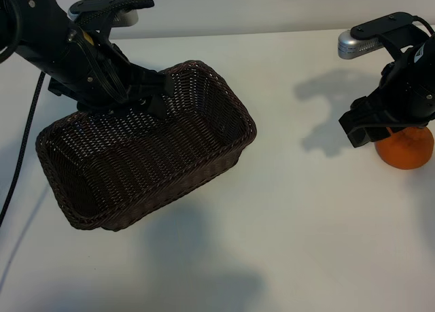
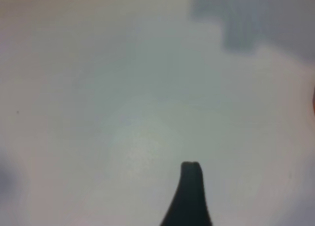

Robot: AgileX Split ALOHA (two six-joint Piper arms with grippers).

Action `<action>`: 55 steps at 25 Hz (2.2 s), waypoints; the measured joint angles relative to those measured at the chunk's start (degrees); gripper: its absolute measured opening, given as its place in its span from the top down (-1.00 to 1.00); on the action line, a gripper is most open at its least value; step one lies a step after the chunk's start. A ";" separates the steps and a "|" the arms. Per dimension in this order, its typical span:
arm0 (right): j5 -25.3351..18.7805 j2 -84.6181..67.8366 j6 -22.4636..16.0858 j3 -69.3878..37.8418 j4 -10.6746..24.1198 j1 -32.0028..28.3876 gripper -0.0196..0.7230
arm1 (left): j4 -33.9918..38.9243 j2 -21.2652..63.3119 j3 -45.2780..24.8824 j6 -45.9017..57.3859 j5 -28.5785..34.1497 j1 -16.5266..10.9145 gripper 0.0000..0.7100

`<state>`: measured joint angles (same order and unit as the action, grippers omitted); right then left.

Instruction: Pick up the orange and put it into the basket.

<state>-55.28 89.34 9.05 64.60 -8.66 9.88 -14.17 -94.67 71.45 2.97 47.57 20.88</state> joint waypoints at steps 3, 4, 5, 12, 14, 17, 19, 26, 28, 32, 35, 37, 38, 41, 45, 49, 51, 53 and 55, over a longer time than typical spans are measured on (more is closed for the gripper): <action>0.00 0.00 0.00 0.00 0.00 0.00 -0.64 | 0.00 0.00 0.00 0.00 0.00 0.00 -0.67; 0.00 0.00 0.00 0.00 0.00 0.00 -0.64 | 0.00 0.00 0.00 0.00 0.00 0.00 -0.67; 0.00 0.00 0.00 0.00 0.00 0.00 -0.64 | 0.00 0.00 0.00 0.00 0.00 0.00 -0.67; 0.00 0.00 0.00 0.00 0.00 0.00 -0.64 | 0.00 0.00 0.00 0.00 0.00 0.00 -0.67; 0.02 0.00 0.00 0.00 0.00 0.00 -0.64 | 0.00 0.00 0.00 0.00 0.00 0.00 -0.67; 0.02 0.00 0.00 0.00 0.00 0.00 -0.64 | 0.00 0.00 0.00 -0.10 0.00 0.00 -0.67; 0.02 0.00 0.00 0.00 0.00 0.00 -0.64 | 0.00 0.00 0.00 -0.10 0.00 0.00 -0.67; 0.02 0.00 0.00 0.00 0.00 0.00 -0.64 | 0.00 0.00 0.00 -0.05 -1.45 0.00 -0.67; 0.02 0.00 0.00 0.00 0.00 0.00 -0.64 | 0.00 0.00 0.00 -0.05 -1.25 0.00 -0.67; 0.02 0.00 0.00 0.00 0.00 0.00 -0.64 | 1.81 0.34 0.00 2.78 0.67 0.00 -0.67; 0.02 0.00 0.00 0.00 0.00 0.00 -0.64 | 7.48 2.60 -0.14 9.80 1.83 0.00 -0.67; 0.02 0.00 0.00 0.00 0.00 0.00 -0.64 | 12.01 5.34 -1.46 14.30 2.76 0.00 -0.67; 0.02 0.00 0.00 0.00 0.00 0.00 -0.64 | 13.60 6.80 -2.74 16.57 3.09 0.00 -0.67; 0.02 0.00 0.00 0.00 0.00 0.00 -0.64 | 18.48 10.56 -7.75 22.48 4.06 0.00 -0.67; 0.02 0.00 0.00 0.00 0.00 0.00 -0.64 | 22.30 14.24 -14.51 29.49 3.43 0.00 -0.67; 0.02 0.00 0.00 0.00 -0.05 0.00 -0.64 | 24.57 15.00 -20.06 37.77 -0.67 0.00 -0.67; 0.02 0.00 0.00 0.00 -0.05 0.00 -0.64 | 26.07 15.00 -22.77 42.92 -4.09 0.00 -0.67; 0.02 0.00 0.00 0.00 -0.05 0.00 -0.64 | 26.55 15.00 -24.49 46.48 -6.85 0.00 -0.67; 0.02 0.00 0.00 0.00 -0.05 0.00 -0.64 | 26.77 14.94 -24.85 47.61 -8.58 0.00 -0.67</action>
<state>-55.25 89.34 9.05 64.60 -8.71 9.88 12.59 -79.73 46.61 50.58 38.99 20.88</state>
